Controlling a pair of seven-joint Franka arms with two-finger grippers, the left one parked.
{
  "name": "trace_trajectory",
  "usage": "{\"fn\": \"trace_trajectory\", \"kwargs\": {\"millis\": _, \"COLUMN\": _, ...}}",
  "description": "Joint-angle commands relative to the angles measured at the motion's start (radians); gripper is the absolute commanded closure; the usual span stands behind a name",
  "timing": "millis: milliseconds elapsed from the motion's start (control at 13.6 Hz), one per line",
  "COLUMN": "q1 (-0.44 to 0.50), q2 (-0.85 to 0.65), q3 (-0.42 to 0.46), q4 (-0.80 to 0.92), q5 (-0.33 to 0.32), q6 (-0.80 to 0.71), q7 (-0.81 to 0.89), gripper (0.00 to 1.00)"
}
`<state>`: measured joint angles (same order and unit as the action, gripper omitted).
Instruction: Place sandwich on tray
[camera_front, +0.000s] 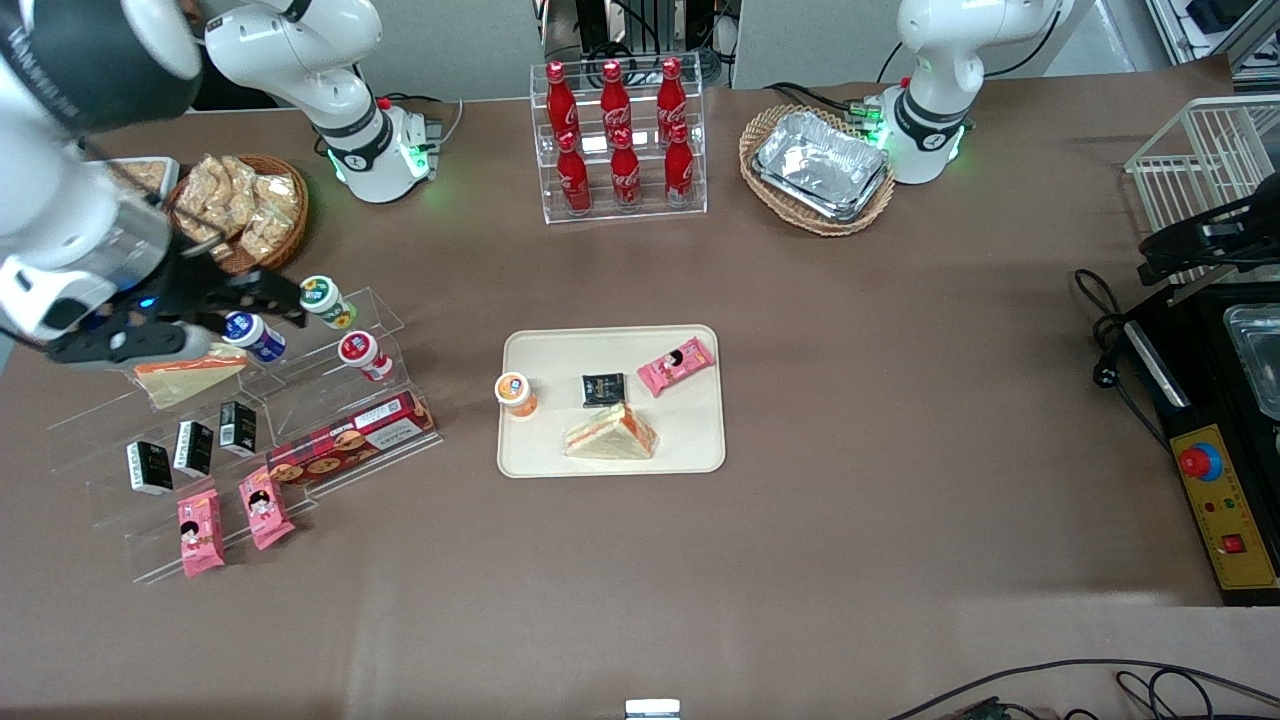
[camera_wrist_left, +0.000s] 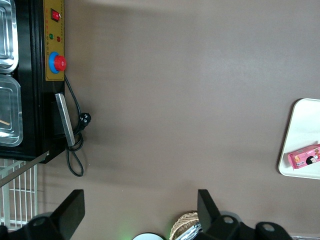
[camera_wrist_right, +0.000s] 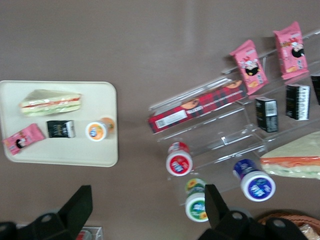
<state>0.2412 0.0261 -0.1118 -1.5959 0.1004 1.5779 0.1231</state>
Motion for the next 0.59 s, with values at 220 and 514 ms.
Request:
{"fn": "trace_trajectory", "kwargs": {"millis": 220, "q1": -0.18, "q2": -0.028, "q3": 0.037, "q4": -0.065, "q5": -0.021, "q6": 0.042, "q7": -0.112, "gripper": 0.0}}
{"fn": "trace_trajectory", "kwargs": {"millis": 514, "q1": -0.209, "q2": -0.025, "q3": 0.037, "q4": -0.065, "q5": -0.037, "q6": 0.044, "q7": -0.212, "gripper": 0.0}}
